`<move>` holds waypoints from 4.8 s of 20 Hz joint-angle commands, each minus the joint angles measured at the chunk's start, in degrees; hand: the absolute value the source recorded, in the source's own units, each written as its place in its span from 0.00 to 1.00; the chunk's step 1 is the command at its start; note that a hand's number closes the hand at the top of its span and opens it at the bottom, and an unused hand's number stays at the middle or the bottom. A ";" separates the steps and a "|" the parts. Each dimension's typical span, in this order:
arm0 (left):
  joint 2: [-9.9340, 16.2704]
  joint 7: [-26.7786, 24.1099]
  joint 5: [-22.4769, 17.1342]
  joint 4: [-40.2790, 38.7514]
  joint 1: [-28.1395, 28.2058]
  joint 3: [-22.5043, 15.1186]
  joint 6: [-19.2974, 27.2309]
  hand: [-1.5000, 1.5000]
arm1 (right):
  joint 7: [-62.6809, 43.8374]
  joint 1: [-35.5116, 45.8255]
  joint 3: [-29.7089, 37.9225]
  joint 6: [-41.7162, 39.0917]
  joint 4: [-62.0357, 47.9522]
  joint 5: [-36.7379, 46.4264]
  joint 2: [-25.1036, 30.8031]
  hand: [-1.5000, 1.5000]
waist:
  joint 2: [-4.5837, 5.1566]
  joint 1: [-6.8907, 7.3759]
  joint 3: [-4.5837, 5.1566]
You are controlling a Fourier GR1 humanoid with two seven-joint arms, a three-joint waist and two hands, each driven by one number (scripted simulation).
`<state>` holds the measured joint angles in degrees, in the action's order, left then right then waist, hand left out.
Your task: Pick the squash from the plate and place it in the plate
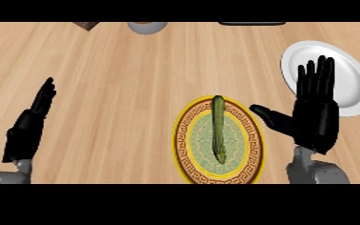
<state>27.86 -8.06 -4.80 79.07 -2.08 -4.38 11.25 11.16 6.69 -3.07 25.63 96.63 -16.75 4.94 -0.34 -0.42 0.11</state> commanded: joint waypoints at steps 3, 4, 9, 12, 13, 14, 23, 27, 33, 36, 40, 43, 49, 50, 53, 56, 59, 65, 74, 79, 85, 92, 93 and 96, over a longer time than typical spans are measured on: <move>0.55 -1.34 1.73 0.05 3.66 -1.17 -0.48 0.50 | 16.32 -7.72 -9.87 22.57 7.36 0.12 -4.78 0.00 | -0.17 0.32 -0.23; 1.59 -0.86 1.28 2.23 5.36 -0.65 -0.94 0.50 | 19.33 -9.89 -12.88 25.47 8.04 -0.73 -4.82 0.00 | -0.23 0.93 -0.28; -0.04 1.33 3.68 5.01 5.52 -0.98 1.12 0.50 | 25.95 -26.25 -28.37 25.48 17.30 4.04 -4.90 0.00 | 0.04 0.03 -0.14; -1.61 -1.87 3.72 2.48 6.35 -1.57 0.16 0.50 | 16.91 -26.65 -32.13 26.18 16.31 10.29 1.95 0.00 | 0.16 0.32 -0.04; -0.58 -2.11 3.69 0.60 4.84 -0.38 -0.19 0.50 | 14.66 -27.92 -32.22 25.72 16.61 11.08 5.04 0.00 | 0.23 0.12 -0.01; -1.31 -2.10 4.25 3.95 7.49 -1.46 0.93 0.50 | 10.90 -26.91 -32.61 27.67 15.52 13.69 6.98 0.00 | 0.20 0.91 0.03; -0.66 -0.65 4.45 3.96 6.02 -0.93 -0.78 0.50 | -22.14 -23.02 -32.69 27.14 19.09 25.25 22.89 0.00 | 0.61 1.48 0.16; -1.43 -0.15 4.70 4.31 5.17 -0.96 -0.73 0.50 | -37.47 -18.37 -30.01 21.77 21.65 27.24 28.50 0.00 | 0.62 1.56 0.16; -2.23 1.70 6.55 6.62 6.49 -1.49 0.00 0.50 | -51.12 -4.99 -29.57 10.23 15.64 26.12 27.37 0.00 | 0.52 1.51 -0.03; -1.43 0.66 5.59 5.58 6.97 0.33 -1.88 0.50 | -53.07 -2.53 -31.95 6.64 11.11 27.80 25.34 0.00 | 0.43 1.19 -0.07; -3.82 -1.58 7.63 6.88 10.34 -0.82 -0.47 0.50 | -54.98 1.35 -32.32 0.76 6.46 27.99 24.05 0.00 | 0.37 1.13 -0.09; -4.73 1.04 8.45 2.28 2.87 0.57 -1.29 0.50 | -49.55 3.59 -27.92 -4.62 0.40 23.63 22.06 0.00 | 0.45 0.62 -0.12; -4.66 2.76 8.27 6.33 5.37 3.93 -4.44 0.50 | -50.05 2.29 -27.96 -8.29 -0.77 29.31 16.12 0.00 | 0.32 0.56 -0.11; -5.03 1.19 8.95 6.47 7.48 3.75 -3.68 0.50 | -46.31 5.05 -26.17 -9.73 -7.12 26.73 14.40 0.00 | 0.36 0.80 -0.12; -8.39 -1.05 11.70 0.74 4.13 2.38 -2.61 0.50 | -44.73 4.27 -24.47 -12.86 -7.08 26.23 14.48 0.00 | 0.39 0.48 -0.11; -4.11 3.41 8.56 7.48 6.43 7.00 -7.83 0.50 | -47.79 3.81 -25.45 -14.59 -6.33 29.66 11.66 0.00 | 0.31 0.64 -0.12; -8.15 4.09 12.58 11.82 9.62 4.56 -5.01 0.50 | -46.65 3.78 -23.32 -15.79 -10.38 31.58 9.37 0.00 | 0.30 0.68 -0.12; -9.11 -0.07 13.91 4.57 6.06 8.06 -7.12 0.50 | -37.56 1.86 -20.06 -16.83 -16.61 33.15 5.82 0.00 | 0.37 0.53 -0.12; -11.66 -0.42 15.68 8.28 9.82 8.97 -8.51 0.50 | -28.25 4.81 -16.46 -14.69 -24.87 36.83 -0.72 1.00 | 0.36 0.74 -0.13; -12.71 -0.27 16.79 5.72 7.11 9.20 -8.12 0.50 | -27.26 2.80 -10.22 -24.82 -19.83 34.52 13.03 1.00 | 0.42 0.07 -0.12; -11.36 -0.41 15.42 7.46 8.39 10.91 -8.60 0.50 | -17.32 1.01 -1.81 -32.11 -30.35 38.83 39.01 1.00 | 1.91 -1.19 -0.45; -11.50 -0.48 15.04 7.22 7.48 10.23 -9.62 0.50 | -1.35 2.99 7.77 -31.06 -44.08 38.51 53.25 1.00 | 2.22 0.55 -1.04; -11.45 0.01 14.88 7.71 7.39 10.30 -9.69 0.50 | 1.20 3.23 9.30 -29.92 -45.88 38.11 54.28 1.00 | 1.98 0.69 -1.13; -10.98 0.08 14.96 8.21 6.92 10.24 -10.02 0.50 | 7.51 4.71 12.88 -28.09 -51.12 36.79 56.58 1.00 | 1.89 1.64 -1.24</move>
<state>16.43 -8.14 10.29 86.81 5.20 5.81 1.67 11.20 10.16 5.26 -4.27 51.72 20.95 56.99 1.63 0.38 -0.91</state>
